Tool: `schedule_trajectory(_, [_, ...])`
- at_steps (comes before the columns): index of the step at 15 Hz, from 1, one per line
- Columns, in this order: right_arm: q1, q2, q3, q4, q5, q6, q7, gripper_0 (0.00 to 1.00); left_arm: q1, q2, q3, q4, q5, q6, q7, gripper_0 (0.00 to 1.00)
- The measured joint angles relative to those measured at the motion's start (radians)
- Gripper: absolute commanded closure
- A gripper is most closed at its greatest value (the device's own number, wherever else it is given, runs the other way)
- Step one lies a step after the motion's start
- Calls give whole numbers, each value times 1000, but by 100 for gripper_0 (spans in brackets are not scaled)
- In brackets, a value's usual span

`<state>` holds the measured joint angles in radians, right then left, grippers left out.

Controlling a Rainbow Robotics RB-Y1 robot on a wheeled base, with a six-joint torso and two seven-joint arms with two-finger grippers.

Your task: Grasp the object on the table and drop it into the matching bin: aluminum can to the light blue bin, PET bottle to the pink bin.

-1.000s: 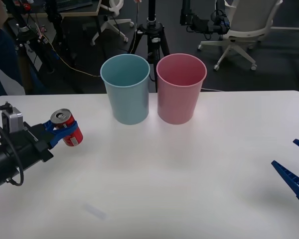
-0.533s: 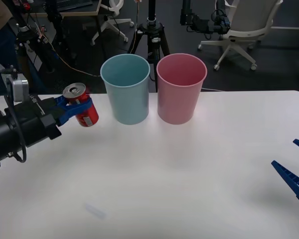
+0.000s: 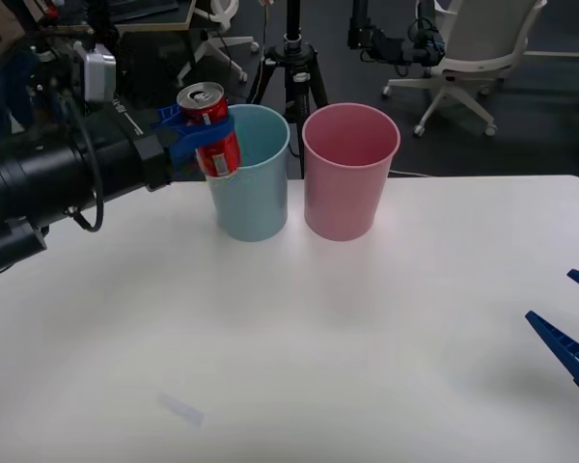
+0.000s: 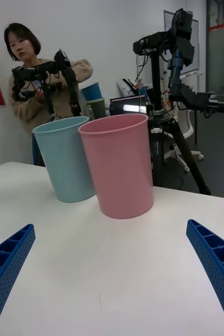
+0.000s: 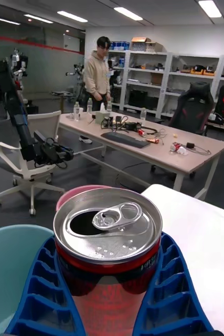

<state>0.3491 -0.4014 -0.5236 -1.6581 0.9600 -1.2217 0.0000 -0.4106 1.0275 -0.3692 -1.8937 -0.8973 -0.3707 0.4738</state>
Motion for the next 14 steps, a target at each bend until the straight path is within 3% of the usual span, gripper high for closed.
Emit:
schedule_trajectory(5, [0,0,0,0,0,0,0,0,-246,-43,-159,178,19,21,-1,86])
schedule_trajectory(11, [0,0,0,0,0,0,0,0,-398,-205,-189,413,-78,20,-11,85])
schedule_trajectory(14, [0,0,0,0,0,0,0,0,-432,-234,-188,494,-109,20,-19,85])
